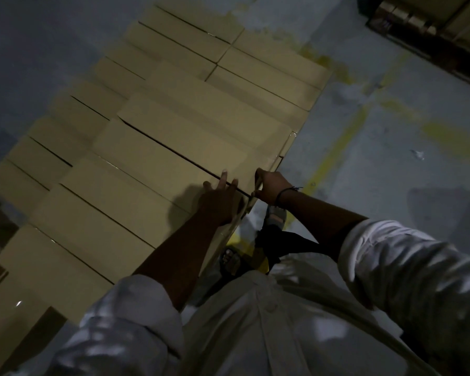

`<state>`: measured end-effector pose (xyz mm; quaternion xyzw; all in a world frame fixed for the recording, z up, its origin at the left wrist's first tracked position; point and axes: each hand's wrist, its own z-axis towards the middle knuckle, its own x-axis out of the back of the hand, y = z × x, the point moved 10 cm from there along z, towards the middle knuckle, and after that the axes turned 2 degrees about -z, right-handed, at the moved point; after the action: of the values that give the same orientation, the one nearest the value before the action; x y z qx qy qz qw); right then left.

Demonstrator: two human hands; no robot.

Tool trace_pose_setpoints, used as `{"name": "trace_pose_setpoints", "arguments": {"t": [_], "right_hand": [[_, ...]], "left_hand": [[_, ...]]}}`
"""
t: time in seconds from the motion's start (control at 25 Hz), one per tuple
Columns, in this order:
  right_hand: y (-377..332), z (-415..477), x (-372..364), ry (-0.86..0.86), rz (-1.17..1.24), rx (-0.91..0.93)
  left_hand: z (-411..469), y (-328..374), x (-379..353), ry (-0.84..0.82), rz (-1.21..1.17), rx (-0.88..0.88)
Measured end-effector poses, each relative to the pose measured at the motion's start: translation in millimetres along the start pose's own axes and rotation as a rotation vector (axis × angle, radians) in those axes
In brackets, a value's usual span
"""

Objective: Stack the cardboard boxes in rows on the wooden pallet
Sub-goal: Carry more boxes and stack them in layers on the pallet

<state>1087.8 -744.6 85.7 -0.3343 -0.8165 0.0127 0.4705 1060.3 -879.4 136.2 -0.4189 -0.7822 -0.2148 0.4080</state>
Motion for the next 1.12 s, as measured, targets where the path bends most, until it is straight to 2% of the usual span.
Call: {"name": "trace_pose_setpoints", "arguments": {"t": [0.08,0.16,0.28,0.4,0.52,0.56,0.64,0.72,0.8,0.88,0.96,1.12], "right_hand": [[2,1,7,0.010,-0.009,-0.002],[6,1,17,0.092,-0.056,0.000],[6,-4,21,0.179,-0.104,0.044],[10,-5,20,0.178,-0.025,0.046],[28,-1,32,0.273,0.273,-0.026],[38,-1,36,0.330,0.407,-0.069],[66,-7,29,0.376,0.688,-0.270],[97,-10,-5,0.345,0.933,-0.527],[120,-4,-50,0.227,1.044,-0.670],[125,-2,-88,0.090,1.091,-0.713],[120,2,-116,0.086,1.223,-0.743],[98,33,-168,0.061,1.537,-0.762]], "left_hand": [[3,-3,-4,-0.037,-0.032,0.018],[1,1,-1,-0.054,0.002,-0.016],[-3,4,8,-0.001,-0.015,-0.041],[9,-6,-6,-0.020,-0.168,0.028],[26,-7,-9,0.007,-0.301,0.105],[31,-3,-5,0.036,-0.301,0.089],[40,15,10,0.136,-0.248,-0.013],[46,29,23,0.232,-0.209,-0.110],[57,43,22,0.257,-0.185,-0.197],[66,55,15,0.310,-0.127,-0.271],[69,57,5,0.394,-0.098,-0.321],[75,44,-21,0.361,-0.021,-0.239]]}}
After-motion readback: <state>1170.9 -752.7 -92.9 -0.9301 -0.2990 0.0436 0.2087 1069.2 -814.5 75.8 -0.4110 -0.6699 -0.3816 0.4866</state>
